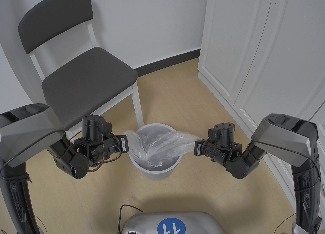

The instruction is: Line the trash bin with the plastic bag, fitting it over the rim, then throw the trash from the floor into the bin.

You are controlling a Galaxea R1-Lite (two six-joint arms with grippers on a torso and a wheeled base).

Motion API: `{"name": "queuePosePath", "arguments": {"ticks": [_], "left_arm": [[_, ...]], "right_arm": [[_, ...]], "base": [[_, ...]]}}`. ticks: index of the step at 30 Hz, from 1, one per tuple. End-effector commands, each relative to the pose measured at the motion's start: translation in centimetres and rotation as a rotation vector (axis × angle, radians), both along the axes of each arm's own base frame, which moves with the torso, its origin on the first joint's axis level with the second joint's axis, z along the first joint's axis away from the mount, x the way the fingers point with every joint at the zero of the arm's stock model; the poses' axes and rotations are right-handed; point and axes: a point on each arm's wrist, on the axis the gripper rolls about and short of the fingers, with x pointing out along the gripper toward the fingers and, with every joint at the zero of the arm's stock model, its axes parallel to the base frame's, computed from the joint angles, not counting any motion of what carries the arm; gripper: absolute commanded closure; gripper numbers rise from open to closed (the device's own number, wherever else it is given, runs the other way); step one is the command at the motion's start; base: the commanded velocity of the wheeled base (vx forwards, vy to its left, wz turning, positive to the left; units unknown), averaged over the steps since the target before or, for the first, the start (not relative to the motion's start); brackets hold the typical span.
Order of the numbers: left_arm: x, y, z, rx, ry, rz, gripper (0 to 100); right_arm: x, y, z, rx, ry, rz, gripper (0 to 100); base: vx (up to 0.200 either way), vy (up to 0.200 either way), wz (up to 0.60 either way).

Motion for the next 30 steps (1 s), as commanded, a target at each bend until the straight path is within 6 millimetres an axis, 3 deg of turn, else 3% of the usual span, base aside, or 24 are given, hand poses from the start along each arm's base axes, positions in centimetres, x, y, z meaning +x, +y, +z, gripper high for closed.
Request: {"name": "queuePosePath", "arguments": {"ticks": [1, 7, 20, 25, 30], "left_arm": [[0.6, -1.8, -1.7, 0.020, 0.022, -0.006, 100], [2.6, -2.9, -3.7, 0.074, -0.003, 0.114, 100], [5.3, -2.5, -2.5, 0.031, -0.085, 0.258, 100], [4.8, -0.3, -1.4, 0.084, -0.043, 0.293, 100], [3.2, 2.5, -2.0, 0.278, 0.015, 0.251, 100]], "right_arm": [[1.3, 1.6, 1.3, 0.062, -0.007, -0.044, 100], [3.3, 2.4, -0.4, 0.102, 0.026, -0.129, 100], [4.9, 3.2, -0.6, 0.242, 0.030, -0.179, 100], [5.0, 0.8, -0.4, 0.136, 0.019, -0.199, 100], [4.0, -2.7, -1.3, 0.011, 0.080, -0.137, 100]], "base": [[0.000, 0.000, 0.00], [0.000, 0.000, 0.00], [0.000, 0.000, 0.00], [0.000, 0.000, 0.00], [0.000, 0.000, 0.00]]}}
